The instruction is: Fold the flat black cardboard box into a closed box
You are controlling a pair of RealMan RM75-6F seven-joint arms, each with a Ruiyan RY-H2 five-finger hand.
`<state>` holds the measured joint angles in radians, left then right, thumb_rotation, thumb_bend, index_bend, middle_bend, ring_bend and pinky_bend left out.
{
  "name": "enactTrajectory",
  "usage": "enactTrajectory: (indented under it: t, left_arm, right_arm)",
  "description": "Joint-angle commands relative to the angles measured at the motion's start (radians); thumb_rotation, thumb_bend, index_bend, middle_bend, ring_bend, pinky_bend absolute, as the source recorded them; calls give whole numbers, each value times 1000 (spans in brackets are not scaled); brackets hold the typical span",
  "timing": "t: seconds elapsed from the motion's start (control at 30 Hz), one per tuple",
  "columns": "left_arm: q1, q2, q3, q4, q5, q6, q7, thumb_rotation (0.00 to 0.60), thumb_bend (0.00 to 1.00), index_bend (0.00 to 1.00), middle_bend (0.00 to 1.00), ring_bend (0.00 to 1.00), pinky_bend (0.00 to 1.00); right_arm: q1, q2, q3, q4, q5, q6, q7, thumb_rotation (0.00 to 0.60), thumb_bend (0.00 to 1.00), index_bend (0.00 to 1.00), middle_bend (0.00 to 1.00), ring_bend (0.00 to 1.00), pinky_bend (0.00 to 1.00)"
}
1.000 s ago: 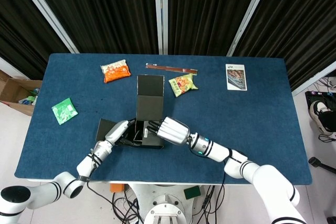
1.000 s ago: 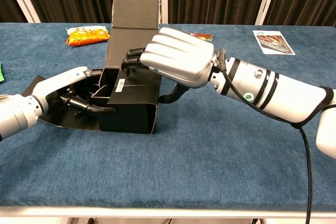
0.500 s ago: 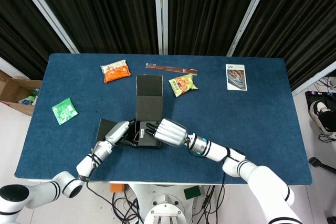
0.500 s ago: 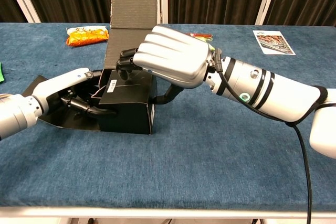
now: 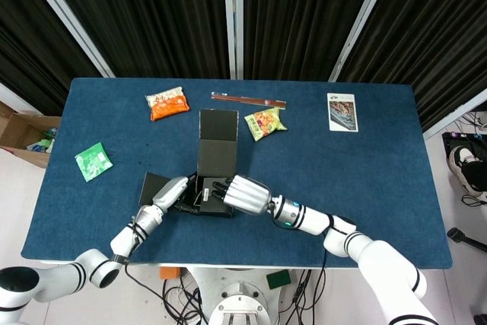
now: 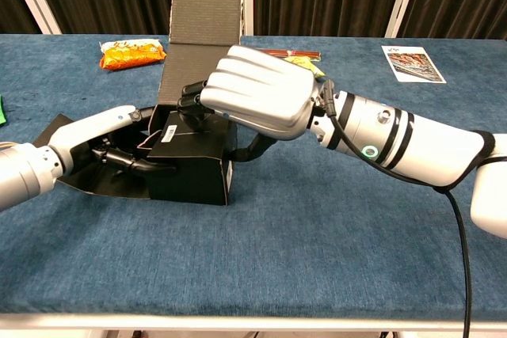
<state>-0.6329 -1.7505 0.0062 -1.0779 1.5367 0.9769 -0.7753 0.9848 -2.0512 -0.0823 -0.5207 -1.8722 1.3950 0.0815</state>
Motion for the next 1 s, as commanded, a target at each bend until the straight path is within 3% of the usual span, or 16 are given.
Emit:
enactTrajectory:
  t: [0.03,0.7,0.8,1.0]
  left_arm:
    - [1,5,0,-7,0,3,7,338,0,77,172,530,778]
    - [9,18,0,-42,-12,8,39,268,0,37,132,529,764]
    - [10,18,-1,-47,-14,7,44,242,0,35,129,529,765]
    - [14,16,1,-47,-13,13,67,248,0,51,160,530,769]
  right_arm:
    - [3,6,-2,-10,-1,1,-2,600,154,558,478,784,1000]
    - [0,40,-7,-72,4,-27,-60,600,131,557,425,781,1000]
    - [1,41,3,-86,12,-32,-73,600,124,548,417,779,1000]
    - [5,46,21,-110,25,-36,-92,600,108,534,407,777,1000]
